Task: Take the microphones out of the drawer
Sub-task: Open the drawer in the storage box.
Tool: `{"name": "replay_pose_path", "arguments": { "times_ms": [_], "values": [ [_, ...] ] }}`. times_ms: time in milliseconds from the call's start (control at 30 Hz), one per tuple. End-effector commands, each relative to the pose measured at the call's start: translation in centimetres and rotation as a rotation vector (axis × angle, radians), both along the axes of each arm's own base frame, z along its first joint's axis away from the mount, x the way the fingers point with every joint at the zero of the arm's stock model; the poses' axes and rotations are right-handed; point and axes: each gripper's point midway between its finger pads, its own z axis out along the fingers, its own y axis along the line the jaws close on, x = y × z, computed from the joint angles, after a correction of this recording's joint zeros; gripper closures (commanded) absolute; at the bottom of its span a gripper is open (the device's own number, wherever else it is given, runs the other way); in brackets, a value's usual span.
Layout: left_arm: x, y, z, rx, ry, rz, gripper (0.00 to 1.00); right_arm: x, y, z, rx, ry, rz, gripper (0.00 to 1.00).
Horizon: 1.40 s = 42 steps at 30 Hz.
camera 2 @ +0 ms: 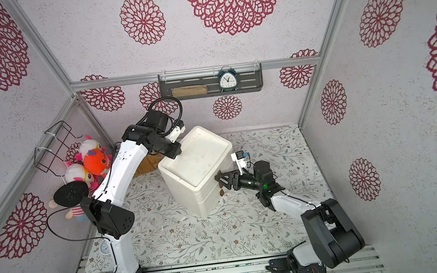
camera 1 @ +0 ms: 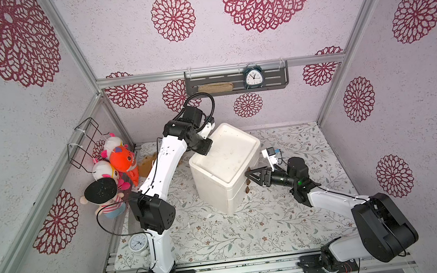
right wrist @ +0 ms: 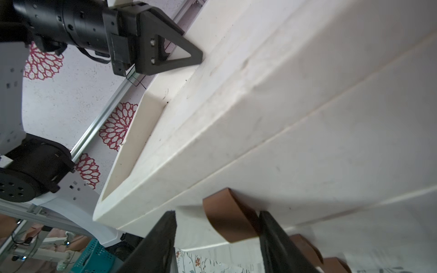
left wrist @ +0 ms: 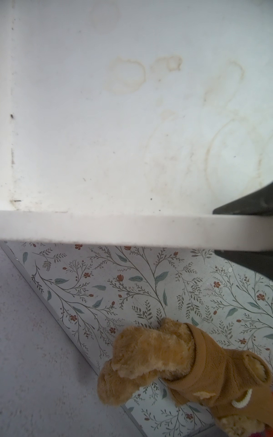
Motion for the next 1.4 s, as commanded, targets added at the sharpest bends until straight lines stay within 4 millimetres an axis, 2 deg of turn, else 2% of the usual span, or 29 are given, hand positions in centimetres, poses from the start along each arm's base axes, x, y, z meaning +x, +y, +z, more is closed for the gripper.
{"name": "replay_pose_path", "arguments": {
  "times_ms": [0, 133, 200, 367, 633, 1000, 1267, 1300, 1367],
  "values": [
    [-0.2, 0.0, -1.2, 0.077, 0.003, -0.010, 1.00, 0.3, 0.4, 2.4, 0.022, -0.086, 0.005, 0.46],
    [-0.3, 0.0, -1.4, 0.080, 0.004, -0.012, 1.00, 0.5, 0.3, 2.4, 0.015, -0.084, -0.007, 0.55],
    [-0.3, 0.1, -1.4, 0.082, 0.003, -0.010, 1.00, 0.6, 0.2, 2.4, 0.014, -0.085, -0.015, 0.63],
    [-0.4, 0.0, -1.4, 0.079, 0.003, -0.014, 1.00, 0.8, -0.2, 2.4, -0.008, -0.090, -0.045, 0.72],
    [-0.2, 0.4, -1.5, 0.099, -0.007, -0.001, 1.00, 1.1, -0.6, 1.9, -0.063, -0.076, -0.080, 1.00],
    [-0.1, 1.1, -1.1, 0.120, -0.027, 0.022, 1.00, 0.3, -2.7, 0.6, -0.218, -0.048, -0.176, 1.00],
    [0.3, 1.7, -1.5, 0.138, -0.045, 0.065, 1.00, -1.0, -5.9, 0.3, -0.359, -0.018, -0.300, 1.00],
    [0.1, 2.0, -0.4, 0.131, -0.070, 0.075, 1.00, -1.1, -6.5, 0.1, -0.381, -0.008, -0.321, 1.00],
    [0.1, 2.4, -0.2, 0.130, -0.089, 0.095, 1.00, -1.2, -7.3, -0.1, -0.420, 0.007, -0.351, 1.00]
  ]
}}
